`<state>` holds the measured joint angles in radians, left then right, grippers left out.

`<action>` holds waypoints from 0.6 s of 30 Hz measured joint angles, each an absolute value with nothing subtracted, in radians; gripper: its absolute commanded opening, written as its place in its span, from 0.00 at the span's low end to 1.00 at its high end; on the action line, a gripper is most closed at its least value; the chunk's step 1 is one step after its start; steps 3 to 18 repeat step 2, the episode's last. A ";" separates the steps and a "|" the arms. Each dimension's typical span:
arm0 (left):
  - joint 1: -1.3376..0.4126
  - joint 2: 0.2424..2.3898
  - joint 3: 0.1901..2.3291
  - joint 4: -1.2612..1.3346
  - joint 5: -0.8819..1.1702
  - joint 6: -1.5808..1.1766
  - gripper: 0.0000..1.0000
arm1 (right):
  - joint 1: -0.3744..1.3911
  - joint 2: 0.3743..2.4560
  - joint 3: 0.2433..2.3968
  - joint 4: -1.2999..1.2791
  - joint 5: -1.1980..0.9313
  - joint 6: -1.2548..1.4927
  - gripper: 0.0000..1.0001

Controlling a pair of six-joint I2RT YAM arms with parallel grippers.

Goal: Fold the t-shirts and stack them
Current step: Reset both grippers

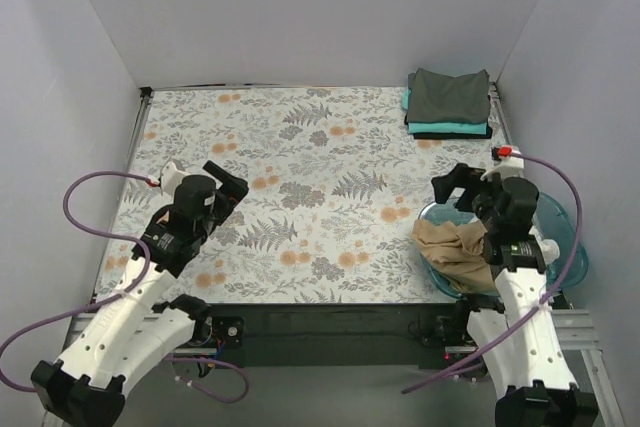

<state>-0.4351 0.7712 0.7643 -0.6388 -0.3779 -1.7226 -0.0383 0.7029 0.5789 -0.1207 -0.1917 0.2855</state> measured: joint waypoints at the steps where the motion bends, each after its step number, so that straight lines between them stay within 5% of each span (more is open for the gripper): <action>1: -0.435 0.767 0.764 -0.641 -0.378 -1.726 0.98 | -0.038 0.670 0.556 -0.123 -0.196 0.285 0.98; 18: -0.435 0.761 0.764 -0.643 -0.378 -1.727 0.98 | -0.038 0.641 0.540 -0.124 -0.199 0.285 0.98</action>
